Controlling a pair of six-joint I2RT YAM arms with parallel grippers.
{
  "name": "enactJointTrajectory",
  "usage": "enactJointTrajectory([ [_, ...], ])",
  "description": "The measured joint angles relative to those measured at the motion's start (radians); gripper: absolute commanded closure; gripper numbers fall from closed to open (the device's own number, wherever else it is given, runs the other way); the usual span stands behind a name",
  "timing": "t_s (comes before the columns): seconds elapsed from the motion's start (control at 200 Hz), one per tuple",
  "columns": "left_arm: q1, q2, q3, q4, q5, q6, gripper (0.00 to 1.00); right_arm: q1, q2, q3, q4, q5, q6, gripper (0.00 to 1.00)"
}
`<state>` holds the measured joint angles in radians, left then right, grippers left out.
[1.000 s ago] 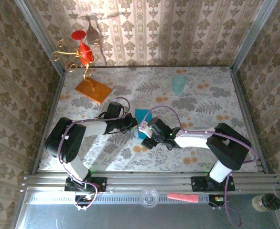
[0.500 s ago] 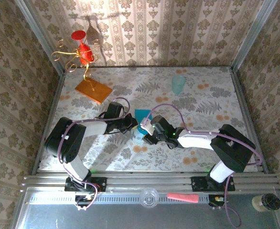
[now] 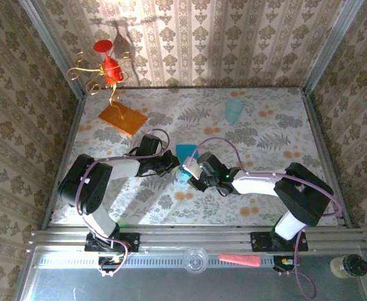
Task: Fold a paper plane with a square sheet of paper (pick it up from the middle)
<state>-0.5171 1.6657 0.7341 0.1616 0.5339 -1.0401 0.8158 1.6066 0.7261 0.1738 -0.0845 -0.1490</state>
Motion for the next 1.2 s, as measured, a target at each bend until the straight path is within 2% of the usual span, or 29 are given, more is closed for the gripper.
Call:
enactJointTrajectory([
  [0.17, 0.048, -0.095, -0.004, -0.052, -0.023, 0.033, 0.67, -0.004, 0.001, 0.012, -0.028, -0.071, 0.0, 0.89],
  [0.31, 0.052, -0.146, 0.005, -0.066, -0.025, 0.071, 0.64, -0.008, 0.001, 0.012, -0.051, -0.122, 0.023, 0.89],
  [0.425, 0.029, -0.119, 0.039, -0.072, -0.023, 0.095, 0.68, -0.008, 0.001, 0.012, -0.059, -0.156, 0.052, 0.9],
  [0.715, -0.037, 0.082, 0.161, -0.097, -0.015, 0.128, 0.84, -0.019, 0.001, 0.01, -0.061, -0.198, 0.121, 0.9],
  [1.2, -0.042, 0.205, 0.23, -0.174, -0.01, 0.18, 0.92, -0.047, 0.037, 0.041, -0.14, -0.214, 0.18, 0.89],
])
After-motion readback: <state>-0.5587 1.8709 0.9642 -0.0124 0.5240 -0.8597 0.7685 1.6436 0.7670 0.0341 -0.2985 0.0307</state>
